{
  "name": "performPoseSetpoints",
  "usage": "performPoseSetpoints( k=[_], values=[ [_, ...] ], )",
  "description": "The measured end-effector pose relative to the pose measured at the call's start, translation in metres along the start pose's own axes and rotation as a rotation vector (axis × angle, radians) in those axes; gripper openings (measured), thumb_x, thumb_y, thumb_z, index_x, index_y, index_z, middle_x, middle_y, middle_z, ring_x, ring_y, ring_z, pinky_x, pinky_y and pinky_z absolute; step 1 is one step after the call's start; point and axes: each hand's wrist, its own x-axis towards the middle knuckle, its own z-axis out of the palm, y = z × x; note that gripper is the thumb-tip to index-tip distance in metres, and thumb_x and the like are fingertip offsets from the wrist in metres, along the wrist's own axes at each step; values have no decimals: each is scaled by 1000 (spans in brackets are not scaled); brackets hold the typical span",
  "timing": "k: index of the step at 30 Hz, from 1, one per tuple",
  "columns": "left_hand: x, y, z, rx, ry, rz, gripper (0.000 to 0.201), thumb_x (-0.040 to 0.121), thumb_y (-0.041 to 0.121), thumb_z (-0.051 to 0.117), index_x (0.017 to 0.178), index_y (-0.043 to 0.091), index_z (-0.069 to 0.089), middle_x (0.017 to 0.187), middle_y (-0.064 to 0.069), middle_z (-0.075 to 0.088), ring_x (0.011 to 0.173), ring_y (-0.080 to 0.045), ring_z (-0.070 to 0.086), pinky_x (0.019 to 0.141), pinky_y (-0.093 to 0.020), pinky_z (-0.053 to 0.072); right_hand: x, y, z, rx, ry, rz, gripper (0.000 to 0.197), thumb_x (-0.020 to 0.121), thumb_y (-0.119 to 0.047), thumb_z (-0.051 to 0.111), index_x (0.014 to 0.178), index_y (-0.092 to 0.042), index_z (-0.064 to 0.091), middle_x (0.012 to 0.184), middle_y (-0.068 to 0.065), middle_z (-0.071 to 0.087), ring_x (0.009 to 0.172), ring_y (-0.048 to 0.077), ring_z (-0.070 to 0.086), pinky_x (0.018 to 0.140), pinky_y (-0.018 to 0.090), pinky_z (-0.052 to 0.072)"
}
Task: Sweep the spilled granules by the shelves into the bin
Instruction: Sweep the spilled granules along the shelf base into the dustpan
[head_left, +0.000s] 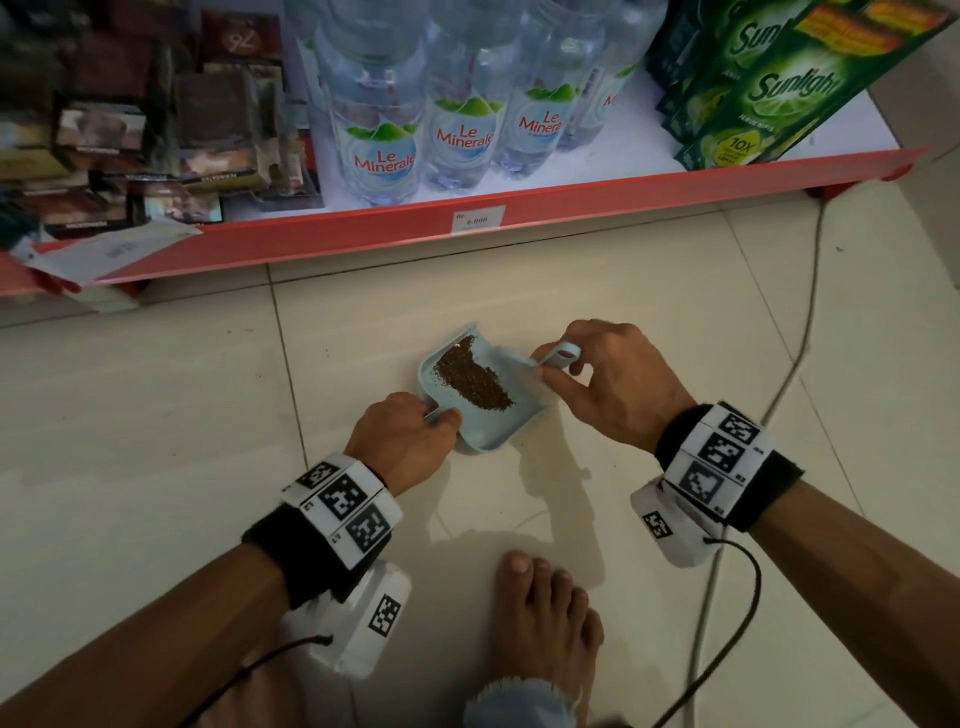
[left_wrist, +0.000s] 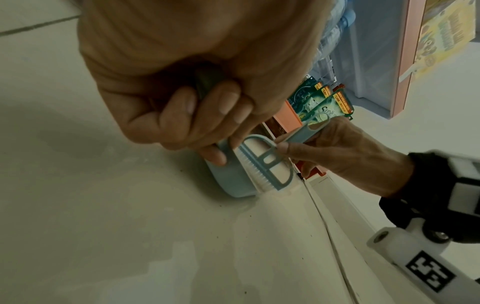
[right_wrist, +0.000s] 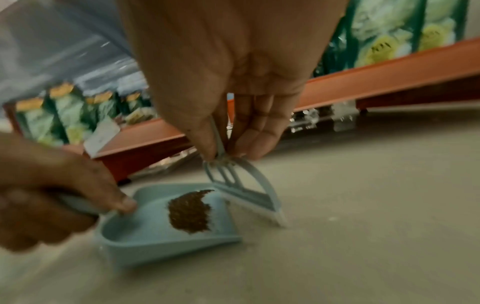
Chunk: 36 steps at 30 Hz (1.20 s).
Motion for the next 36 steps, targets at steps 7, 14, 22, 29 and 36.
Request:
performPoseSetpoints(
  k=[7,14,22,29,36],
  values=[
    [-3,0,-1,30,-1,-11,41,93,43,52,97,9,74,98,-9,73,94,-28,66,89,-37,53,-3,-3,2,-47,252,23,20,94,-35,56,102,-30,73,83,-7,63,72,16,60,53,32,51],
    [-5,-2,-4,26,-9,-22,40,92,43,53,98,9,75,98,-9,73,94,-27,66,89,-38,53,-8,-7,7,-11,135,69,28,91,-48,50,95,-30,72,80,-12,63,67,12,60,54,30,50],
    [-6,-4,-7,20,-21,-29,39,91,42,53,97,10,74,99,-7,73,93,-26,66,90,-39,54,-6,-5,7,-74,75,20,22,94,-37,51,99,-29,72,87,-7,62,77,19,61,59,36,53],
    [-7,-6,-7,20,-19,-28,39,91,41,53,95,9,75,94,-8,74,89,-26,66,87,-39,54,-3,-8,5,28,276,49,18,93,-36,57,100,-31,73,81,-8,62,66,15,61,51,32,51],
    [-7,-8,-9,24,-16,-26,39,90,42,53,93,10,75,93,-8,74,87,-25,66,87,-40,55,-5,-14,7,119,-26,-97,19,93,-32,58,104,-30,73,89,-9,64,75,13,62,62,37,53]
  ],
)
